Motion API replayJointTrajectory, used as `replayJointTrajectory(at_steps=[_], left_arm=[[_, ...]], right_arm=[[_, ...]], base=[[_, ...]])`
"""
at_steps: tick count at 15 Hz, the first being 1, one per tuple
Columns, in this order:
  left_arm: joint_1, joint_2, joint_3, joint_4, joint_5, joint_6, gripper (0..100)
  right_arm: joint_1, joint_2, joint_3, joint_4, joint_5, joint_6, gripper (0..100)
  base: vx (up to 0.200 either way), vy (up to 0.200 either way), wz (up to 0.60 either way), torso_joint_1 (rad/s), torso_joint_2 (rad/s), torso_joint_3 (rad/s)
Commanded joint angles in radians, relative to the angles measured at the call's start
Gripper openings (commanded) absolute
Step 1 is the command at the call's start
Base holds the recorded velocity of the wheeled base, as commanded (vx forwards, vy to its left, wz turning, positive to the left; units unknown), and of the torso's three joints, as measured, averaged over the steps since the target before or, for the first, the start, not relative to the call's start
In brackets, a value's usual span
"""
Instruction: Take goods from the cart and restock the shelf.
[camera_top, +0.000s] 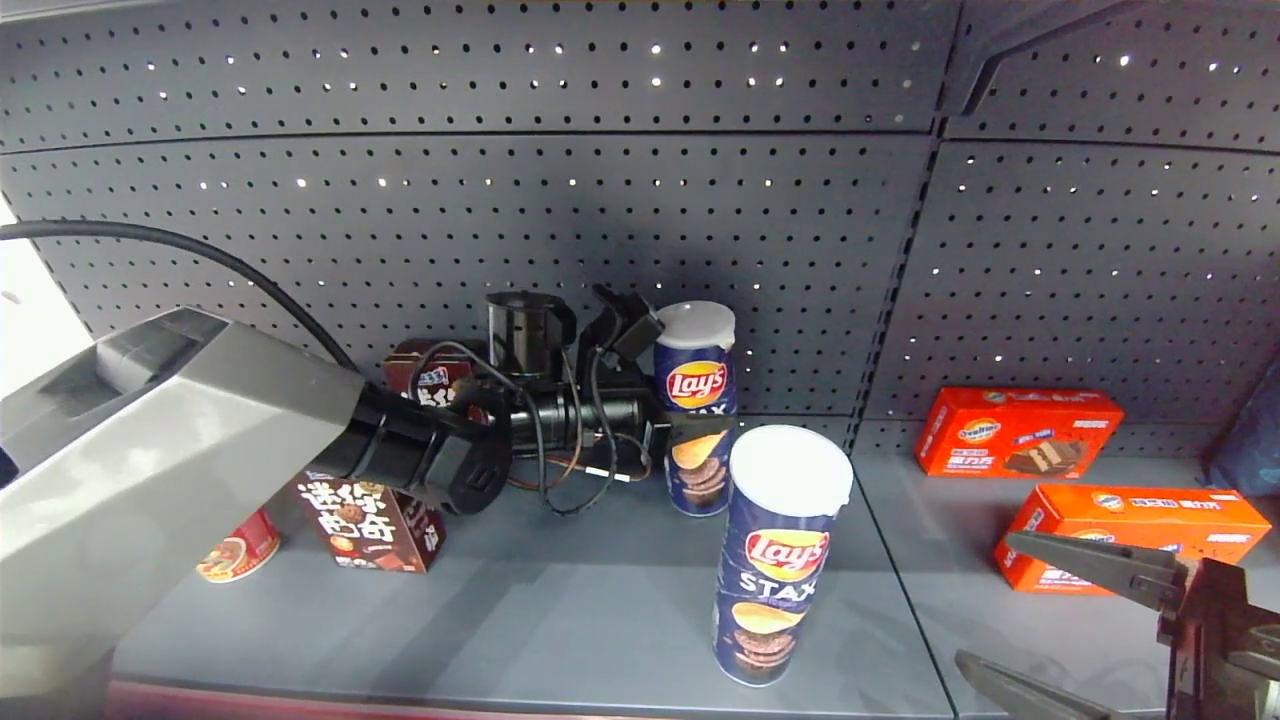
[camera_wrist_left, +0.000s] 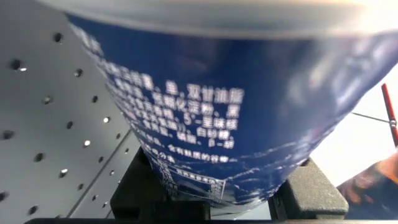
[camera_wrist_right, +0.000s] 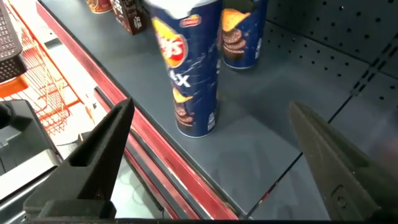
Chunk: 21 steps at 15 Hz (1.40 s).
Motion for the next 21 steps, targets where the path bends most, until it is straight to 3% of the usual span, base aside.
replayJointTrajectory(at_steps=[1,10,11,16,18,21], left_arm=[[-0.002,0.023,-0.010,-0.001,0.001,0.000,0],[-0.015,0.085,-0.077,-0.001,0.001,0.002,0],[-0.017,0.085,-0.079,-0.001,0.002,0.002,100],[-0.017,0.066,-0.051,-0.008,0.008,0.006,100],[-0.006,0.011,-0.005,-0.007,0.008,0.010,100],[0.024,-0.122,0.151,-0.011,0.042,0.013,100]], right_arm=[[0.000,0.003,0.001,0.000,0.000,0.001,100],[0.002,0.023,-0.007,-0.002,0.000,-0.001,100],[0.003,0.027,-0.012,-0.002,0.000,-0.001,100],[0.005,0.069,-0.021,-0.002,-0.001,-0.001,100],[0.002,0.095,-0.036,-0.002,-0.006,-0.001,100],[-0.037,0.148,-0.036,0.000,-0.009,-0.001,100]], base=[[0.000,0.000,0.00,0.000,0.00,0.000],[0.000,0.000,0.00,0.000,0.00,0.000],[0.000,0.000,0.00,0.000,0.00,0.000],[0.000,0.000,0.00,0.000,0.00,0.000],[0.000,0.000,0.00,0.000,0.00,0.000],[0.000,0.000,0.00,0.000,0.00,0.000]])
